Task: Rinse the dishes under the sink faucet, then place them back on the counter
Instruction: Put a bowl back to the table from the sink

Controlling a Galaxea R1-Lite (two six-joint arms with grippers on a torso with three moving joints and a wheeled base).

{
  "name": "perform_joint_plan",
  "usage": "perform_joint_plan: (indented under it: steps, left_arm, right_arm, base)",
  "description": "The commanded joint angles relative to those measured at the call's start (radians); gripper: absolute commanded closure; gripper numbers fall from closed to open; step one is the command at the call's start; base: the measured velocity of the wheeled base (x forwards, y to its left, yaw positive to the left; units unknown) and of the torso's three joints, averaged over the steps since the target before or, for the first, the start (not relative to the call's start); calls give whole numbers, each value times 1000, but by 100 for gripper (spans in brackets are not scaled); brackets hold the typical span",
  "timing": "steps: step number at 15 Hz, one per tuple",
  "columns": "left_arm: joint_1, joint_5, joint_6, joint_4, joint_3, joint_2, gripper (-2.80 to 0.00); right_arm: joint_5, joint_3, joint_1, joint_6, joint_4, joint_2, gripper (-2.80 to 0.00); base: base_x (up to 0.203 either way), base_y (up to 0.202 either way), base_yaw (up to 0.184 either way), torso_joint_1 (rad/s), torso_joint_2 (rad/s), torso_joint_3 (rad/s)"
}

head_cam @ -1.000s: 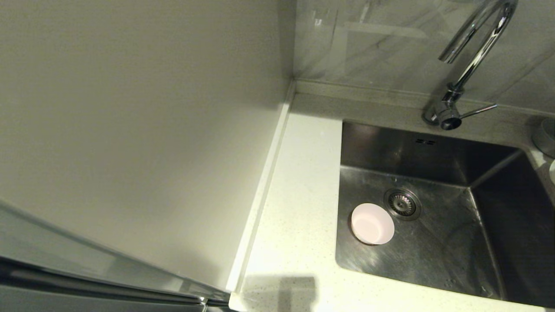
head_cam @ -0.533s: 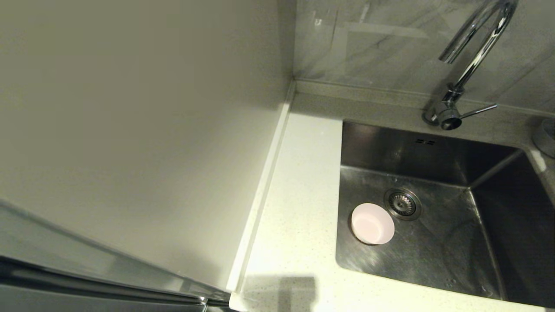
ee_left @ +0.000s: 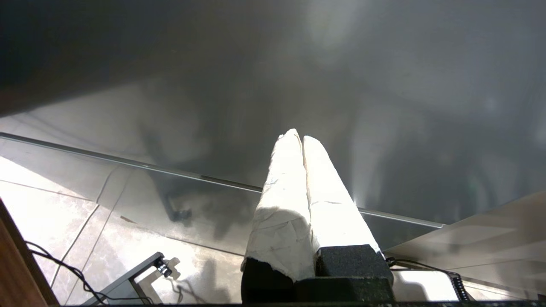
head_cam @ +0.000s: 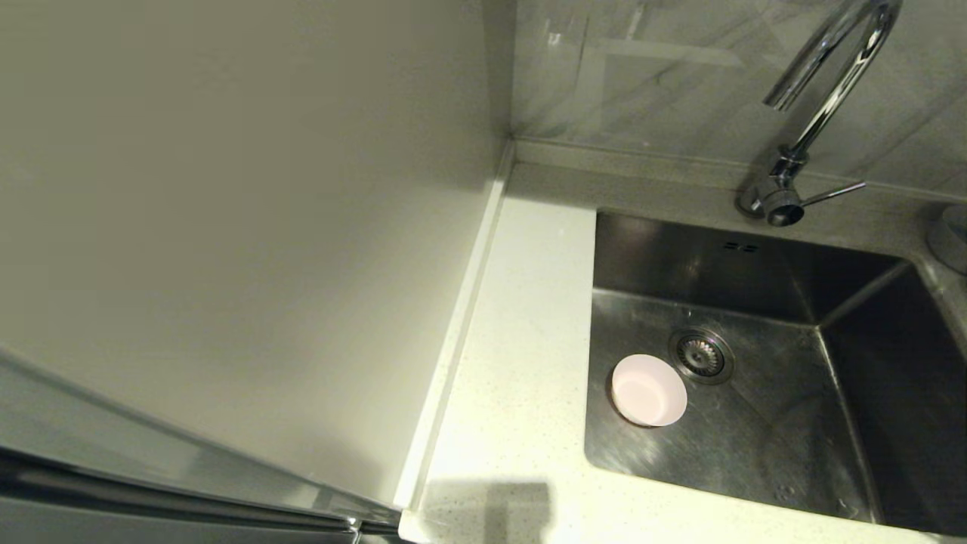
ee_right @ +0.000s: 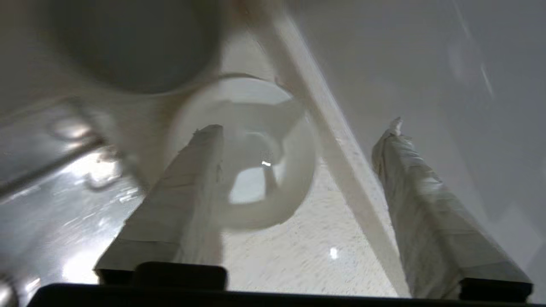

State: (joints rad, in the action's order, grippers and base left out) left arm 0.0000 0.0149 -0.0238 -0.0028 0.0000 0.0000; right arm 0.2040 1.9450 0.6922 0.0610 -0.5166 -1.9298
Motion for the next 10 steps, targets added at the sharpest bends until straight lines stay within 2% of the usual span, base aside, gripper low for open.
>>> perform_joint_plan:
  steps: [1, 4, 5, 7, 10]
  left_arm:
    - [0, 0, -1, 0, 0, -3, 0]
    - [0, 0, 0, 0, 0, -3, 0]
    - [0, 1, -1, 0, 0, -4, 0]
    - [0, 0, -1, 0, 0, -3, 0]
    - [0, 0, 1, 0, 0, -3, 0]
  right_arm:
    - [-40, -46, -50, -10, -1, 158, -280]
    - [-98, -75, -192, -43, -39, 296, -280]
    - [-110, -48, -209, -47, -139, 311, -280]
    - [-156, 23, -250, -51, -424, 348, -280]
    - [-200, 33, -352, -69, -674, 390, -280]
  base:
    - [0, 0, 0, 0, 0, 0]
    - [0, 0, 0, 0, 0, 0]
    - [0, 0, 0, 0, 0, 0]
    - [0, 0, 0, 0, 0, 0]
    - [0, 0, 0, 0, 0, 0]
